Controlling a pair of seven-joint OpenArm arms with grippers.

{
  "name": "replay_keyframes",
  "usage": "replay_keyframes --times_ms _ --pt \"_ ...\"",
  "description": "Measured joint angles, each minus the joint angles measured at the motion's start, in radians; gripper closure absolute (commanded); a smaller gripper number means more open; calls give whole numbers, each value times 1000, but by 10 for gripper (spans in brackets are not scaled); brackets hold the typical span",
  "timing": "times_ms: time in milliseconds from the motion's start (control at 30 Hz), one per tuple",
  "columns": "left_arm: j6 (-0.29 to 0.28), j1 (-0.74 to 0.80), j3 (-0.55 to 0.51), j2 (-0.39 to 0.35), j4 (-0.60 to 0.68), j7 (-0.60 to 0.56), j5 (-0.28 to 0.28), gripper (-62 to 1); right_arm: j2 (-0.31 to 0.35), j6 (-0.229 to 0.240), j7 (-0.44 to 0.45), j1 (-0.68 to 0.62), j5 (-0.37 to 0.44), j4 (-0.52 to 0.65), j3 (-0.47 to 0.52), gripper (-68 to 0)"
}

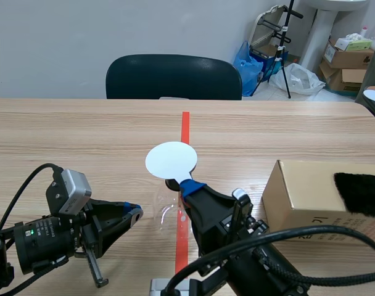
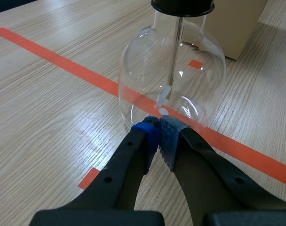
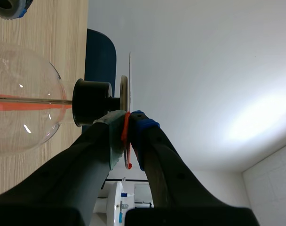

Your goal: Do the electroscope experiment

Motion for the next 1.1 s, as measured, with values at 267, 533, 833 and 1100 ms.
replay_keyframes --times_ms 267,533,833,1100 --pt "0 0 0 0 0 0 0 -32 0 0 0 0 0 0 0 -10" --pt "0 0 0 0 0 0 0 -32 0 0 -4 0 0 0 0 -10" --pt "0 0 0 0 0 -1 0 -32 0 0 -19 0 -3 0 0 -10" --pt "0 0 0 0 0 -1 0 -32 0 0 -69 0 -3 0 0 -10"
